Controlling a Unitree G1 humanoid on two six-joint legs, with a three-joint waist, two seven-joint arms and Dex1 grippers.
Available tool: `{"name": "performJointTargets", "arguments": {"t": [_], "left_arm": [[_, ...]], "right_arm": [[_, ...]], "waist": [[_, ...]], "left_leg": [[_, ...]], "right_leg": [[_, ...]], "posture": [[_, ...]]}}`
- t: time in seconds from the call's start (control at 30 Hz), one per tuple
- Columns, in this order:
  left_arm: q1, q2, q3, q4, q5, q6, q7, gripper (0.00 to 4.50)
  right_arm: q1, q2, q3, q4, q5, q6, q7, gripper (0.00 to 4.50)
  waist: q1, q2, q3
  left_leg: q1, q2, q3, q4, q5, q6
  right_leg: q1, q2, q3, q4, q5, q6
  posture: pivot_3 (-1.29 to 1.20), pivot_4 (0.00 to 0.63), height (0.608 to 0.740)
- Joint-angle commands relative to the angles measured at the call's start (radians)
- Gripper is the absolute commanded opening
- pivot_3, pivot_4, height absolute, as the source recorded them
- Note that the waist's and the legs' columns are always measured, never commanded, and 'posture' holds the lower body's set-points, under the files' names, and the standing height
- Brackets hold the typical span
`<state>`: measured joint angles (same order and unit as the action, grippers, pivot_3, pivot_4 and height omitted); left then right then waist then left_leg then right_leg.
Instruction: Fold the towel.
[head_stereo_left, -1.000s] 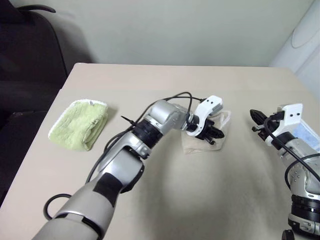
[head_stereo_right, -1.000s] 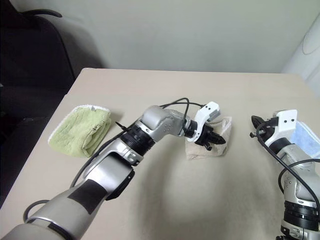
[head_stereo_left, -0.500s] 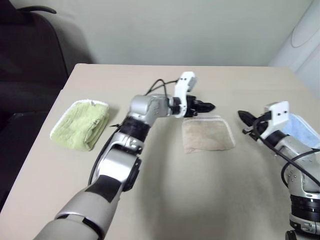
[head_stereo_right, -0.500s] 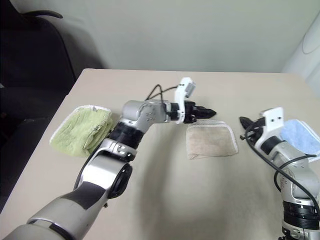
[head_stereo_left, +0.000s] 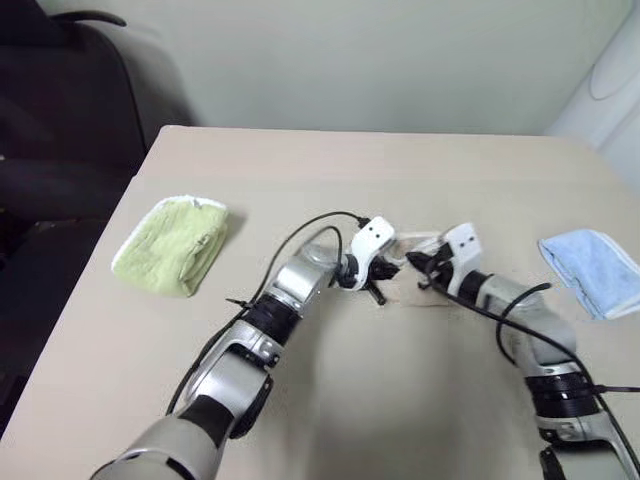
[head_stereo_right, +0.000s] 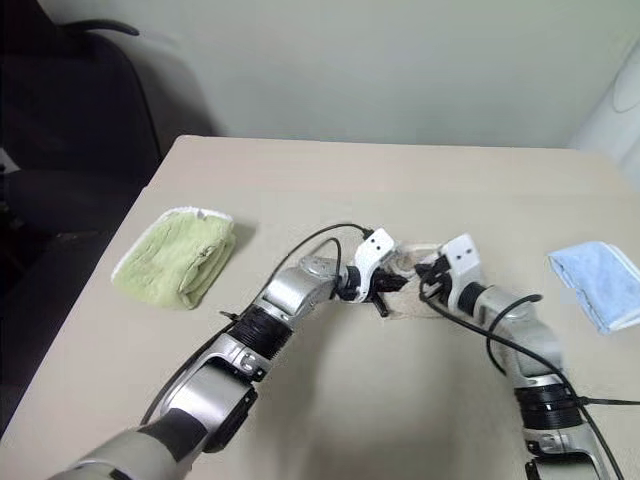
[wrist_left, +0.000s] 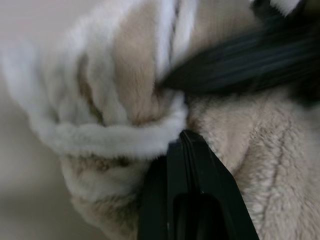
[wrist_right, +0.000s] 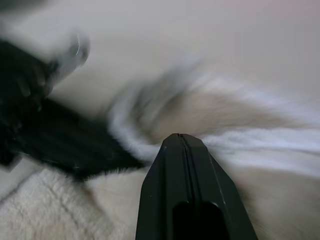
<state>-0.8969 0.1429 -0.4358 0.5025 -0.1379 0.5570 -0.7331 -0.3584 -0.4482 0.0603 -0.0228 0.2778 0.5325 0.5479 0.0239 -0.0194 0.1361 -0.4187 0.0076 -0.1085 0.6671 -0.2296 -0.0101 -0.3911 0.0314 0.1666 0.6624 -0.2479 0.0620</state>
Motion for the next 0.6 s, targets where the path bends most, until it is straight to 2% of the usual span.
{"name": "performJointTargets", "arguments": {"t": [0.03,0.23,0.37,0.53,0.6], "left_arm": [[0.016,0.003,-0.080,0.093,0.123,-0.084,0.003,0.03],[0.020,-0.024,0.002,0.145,0.126,-0.104,0.026,0.03],[0.019,-0.030,0.013,0.153,0.138,-0.110,0.022,0.03],[0.019,-0.033,0.018,0.156,0.144,-0.112,0.019,0.03],[0.027,-0.035,0.070,0.111,0.101,-0.107,0.023,0.03]], "right_arm": [[-0.003,0.008,0.024,0.096,-0.067,-0.055,-0.017,0.00],[0.000,0.027,0.012,0.125,-0.097,-0.094,-0.036,0.00],[0.000,0.031,0.009,0.129,-0.102,-0.099,-0.033,0.00],[0.000,0.033,0.007,0.130,-0.105,-0.101,-0.032,0.00],[0.008,0.027,-0.002,0.104,-0.094,-0.101,-0.023,0.00]], "waist": [[-0.001,0.002,-0.002],[-0.008,0.002,-0.003],[-0.011,0.003,-0.003],[-0.010,0.003,-0.003],[-0.011,0.003,-0.003]], "left_leg": [[0.003,-0.001,0.000,0.000,0.000,0.001],[0.022,-0.005,-0.002,-0.003,-0.005,0.007],[0.022,-0.006,-0.003,-0.002,-0.005,0.007],[0.022,-0.007,-0.002,-0.002,-0.005,0.007],[0.022,-0.007,-0.002,-0.002,-0.005,0.007]], "right_leg": [[0.003,-0.001,0.001,-0.001,0.000,0.000],[0.024,-0.003,0.001,-0.008,-0.002,-0.002],[0.025,-0.003,0.001,-0.011,-0.002,-0.008],[0.026,-0.004,0.001,-0.013,-0.002,-0.008],[0.026,-0.005,0.001,-0.013,-0.002,-0.007]], "posture": [[0.00,0.150,0.735],[0.00,0.150,0.735],[0.00,0.150,0.735],[0.00,0.150,0.735],[0.00,0.150,0.735]]}}
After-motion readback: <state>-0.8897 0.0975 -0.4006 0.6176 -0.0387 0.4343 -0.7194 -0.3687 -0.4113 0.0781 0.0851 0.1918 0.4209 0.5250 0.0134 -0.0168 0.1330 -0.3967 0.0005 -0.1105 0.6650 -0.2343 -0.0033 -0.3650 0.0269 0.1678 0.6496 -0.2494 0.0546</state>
